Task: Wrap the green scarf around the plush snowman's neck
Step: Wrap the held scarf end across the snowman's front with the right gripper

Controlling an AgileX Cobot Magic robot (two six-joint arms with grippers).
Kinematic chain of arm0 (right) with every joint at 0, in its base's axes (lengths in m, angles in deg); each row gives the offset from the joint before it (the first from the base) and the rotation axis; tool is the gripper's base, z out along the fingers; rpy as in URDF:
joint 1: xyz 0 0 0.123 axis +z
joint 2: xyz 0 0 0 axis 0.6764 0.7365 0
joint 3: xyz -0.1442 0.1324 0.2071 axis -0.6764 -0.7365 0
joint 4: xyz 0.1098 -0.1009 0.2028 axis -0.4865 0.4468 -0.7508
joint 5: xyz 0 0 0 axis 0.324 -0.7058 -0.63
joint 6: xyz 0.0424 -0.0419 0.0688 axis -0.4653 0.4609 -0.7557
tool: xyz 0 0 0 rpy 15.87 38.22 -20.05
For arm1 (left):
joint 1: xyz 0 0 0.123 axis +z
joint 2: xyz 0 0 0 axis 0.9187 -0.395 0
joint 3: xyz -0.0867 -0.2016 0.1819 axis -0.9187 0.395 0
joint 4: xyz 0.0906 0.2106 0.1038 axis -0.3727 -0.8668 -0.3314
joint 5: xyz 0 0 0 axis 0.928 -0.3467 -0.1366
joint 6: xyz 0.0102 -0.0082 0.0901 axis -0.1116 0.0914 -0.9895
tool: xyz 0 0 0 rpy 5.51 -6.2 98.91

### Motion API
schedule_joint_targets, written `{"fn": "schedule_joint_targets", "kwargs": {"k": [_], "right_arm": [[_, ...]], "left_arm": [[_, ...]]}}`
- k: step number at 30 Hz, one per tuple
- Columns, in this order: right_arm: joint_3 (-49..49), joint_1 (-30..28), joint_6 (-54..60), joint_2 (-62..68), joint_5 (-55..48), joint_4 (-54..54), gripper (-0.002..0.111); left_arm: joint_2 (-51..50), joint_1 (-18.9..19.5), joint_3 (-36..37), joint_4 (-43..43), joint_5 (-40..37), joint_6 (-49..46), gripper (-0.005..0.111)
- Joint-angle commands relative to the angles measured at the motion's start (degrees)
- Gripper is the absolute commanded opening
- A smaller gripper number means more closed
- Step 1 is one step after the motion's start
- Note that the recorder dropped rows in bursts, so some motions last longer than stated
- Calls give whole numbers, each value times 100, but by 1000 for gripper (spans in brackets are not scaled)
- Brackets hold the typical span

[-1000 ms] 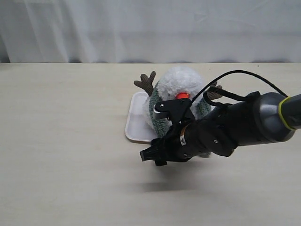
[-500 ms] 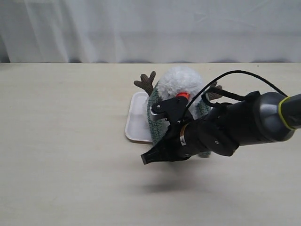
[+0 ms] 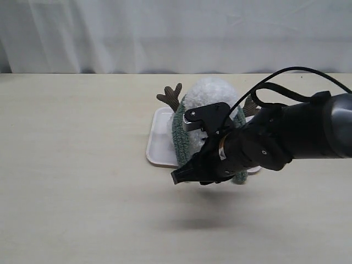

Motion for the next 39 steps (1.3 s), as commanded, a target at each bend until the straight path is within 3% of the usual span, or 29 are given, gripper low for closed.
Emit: {"fn": "schedule_joint_targets", "kwargs": {"k": [1,8,30,39], "right_arm": [[27,0,33,122,249,-219,57],[39,257,9,402,1295,-295,61],[583,219,10,949,459,-257,61],[583,22,-287,923,717,-78,61]], "left_arm": [[10,10,21,43,51,19,0],[10,10,21,43,51,19,0],[10,10,21,43,51,19,0],[10,10,21,43,51,19,0]]}}
